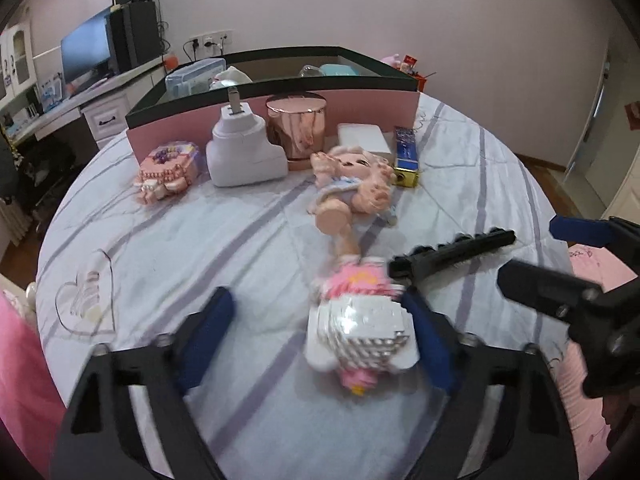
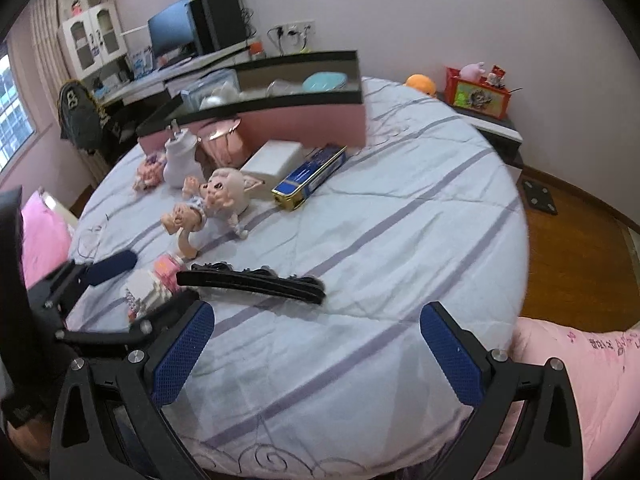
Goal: Organize rigid objects
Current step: 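Grasp the pink-white block figure with the left tool while the right tool grasps the black hair clip, then lower both held items into the tray box and open both tools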
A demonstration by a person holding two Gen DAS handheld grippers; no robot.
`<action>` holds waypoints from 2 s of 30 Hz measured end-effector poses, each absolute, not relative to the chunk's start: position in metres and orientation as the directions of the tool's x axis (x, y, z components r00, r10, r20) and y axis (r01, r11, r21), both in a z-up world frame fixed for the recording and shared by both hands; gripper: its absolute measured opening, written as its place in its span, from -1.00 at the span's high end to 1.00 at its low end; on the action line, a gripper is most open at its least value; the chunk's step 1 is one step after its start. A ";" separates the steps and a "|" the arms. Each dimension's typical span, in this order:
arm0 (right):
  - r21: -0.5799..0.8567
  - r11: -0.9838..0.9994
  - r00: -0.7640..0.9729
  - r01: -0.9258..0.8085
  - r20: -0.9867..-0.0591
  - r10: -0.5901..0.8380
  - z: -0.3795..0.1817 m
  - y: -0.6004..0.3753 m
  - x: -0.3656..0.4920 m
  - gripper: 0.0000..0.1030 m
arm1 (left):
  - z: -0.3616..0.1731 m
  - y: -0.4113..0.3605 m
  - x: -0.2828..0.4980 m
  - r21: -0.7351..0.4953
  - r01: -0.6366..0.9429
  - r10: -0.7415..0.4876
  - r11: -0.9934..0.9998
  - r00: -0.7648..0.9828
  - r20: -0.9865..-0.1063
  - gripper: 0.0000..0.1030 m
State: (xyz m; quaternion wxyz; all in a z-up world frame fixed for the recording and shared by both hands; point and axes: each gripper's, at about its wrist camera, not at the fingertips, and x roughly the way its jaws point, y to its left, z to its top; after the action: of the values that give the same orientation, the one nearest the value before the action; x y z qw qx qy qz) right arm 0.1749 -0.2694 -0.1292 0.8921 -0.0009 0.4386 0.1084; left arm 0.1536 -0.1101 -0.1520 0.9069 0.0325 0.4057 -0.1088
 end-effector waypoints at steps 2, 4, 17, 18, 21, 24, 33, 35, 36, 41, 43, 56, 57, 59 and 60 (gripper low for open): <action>0.088 0.972 0.579 -0.219 -0.790 0.202 -0.133 -0.262 0.182 -1.00 | -0.151 -0.105 0.157 -0.039 0.233 -0.184 0.972 0.643 -0.744 -0.22; 0.075 0.967 0.570 -0.244 -0.796 0.206 -0.137 -0.255 0.187 -1.00 | -0.151 -0.100 0.159 -0.053 0.233 -0.193 0.971 0.638 -0.745 0.05; 0.008 0.923 0.563 -0.385 -0.790 0.242 -0.148 -0.214 0.189 -0.31 | -0.145 -0.062 0.162 -0.093 0.198 -0.200 0.976 0.637 -0.744 0.14; 0.011 0.920 0.559 -0.391 -0.792 0.247 -0.148 -0.214 0.188 -0.16 | -0.144 -0.061 0.162 -0.096 0.198 -0.203 0.975 0.637 -0.743 0.14; 0.010 0.907 0.543 -0.422 -0.798 0.262 -0.145 -0.210 0.188 0.05 | -0.144 -0.060 0.161 -0.100 0.200 -0.207 0.975 0.638 -0.742 0.14; 0.007 0.898 0.534 -0.439 -0.802 0.267 -0.144 -0.207 0.191 0.05 | -0.143 -0.058 0.161 -0.101 0.202 -0.209 0.974 0.639 -0.741 0.14; 0.033 0.866 0.497 -0.499 -0.807 0.317 -0.143 -0.199 0.192 0.58 | -0.138 -0.049 0.159 -0.106 0.184 -0.201 0.977 0.648 -0.734 0.14; 0.048 0.860 0.491 -0.508 -0.804 0.335 -0.141 -0.197 0.184 0.63 | -0.137 -0.048 0.159 -0.107 0.178 -0.199 0.978 0.651 -0.733 0.14; 0.057 0.860 0.491 -0.507 -0.801 0.343 -0.139 -0.196 0.181 0.63 | -0.136 -0.047 0.159 -0.107 0.177 -0.198 0.978 0.652 -0.732 0.14; 0.121 0.866 0.500 -0.486 -0.774 0.388 -0.128 -0.205 0.173 0.63 | -0.129 -0.045 0.158 -0.112 0.176 -0.202 0.978 0.663 -0.721 0.14; 0.132 0.867 0.508 -0.481 -0.764 0.398 -0.122 -0.208 0.172 0.63 | -0.124 -0.044 0.160 -0.116 0.174 -0.203 0.978 0.666 -0.718 0.14; 0.201 0.853 0.594 -0.482 -0.641 0.486 -0.058 -0.214 0.221 0.63 | -0.056 -0.032 0.211 -0.076 0.171 -0.180 0.982 0.755 -0.630 0.14; 0.196 0.856 0.606 -0.479 -0.631 0.484 -0.052 -0.213 0.232 0.63 | -0.050 -0.032 0.219 -0.069 0.172 -0.177 0.983 0.763 -0.622 0.14; 0.197 0.861 0.622 -0.469 -0.619 0.480 -0.044 -0.212 0.253 0.63 | -0.040 -0.032 0.241 -0.056 0.172 -0.170 0.984 0.776 -0.608 0.14; 0.200 0.864 0.630 -0.463 -0.611 0.479 -0.040 -0.211 0.268 0.63 | -0.037 -0.032 0.252 -0.058 0.174 -0.173 0.983 0.776 -0.606 0.14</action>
State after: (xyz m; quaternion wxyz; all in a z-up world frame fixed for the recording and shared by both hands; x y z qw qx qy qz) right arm 0.2679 -0.2113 -0.0397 0.9026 0.0119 0.3422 0.2609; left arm 0.2517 -0.0315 -0.0367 0.9425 0.0008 0.3214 -0.0921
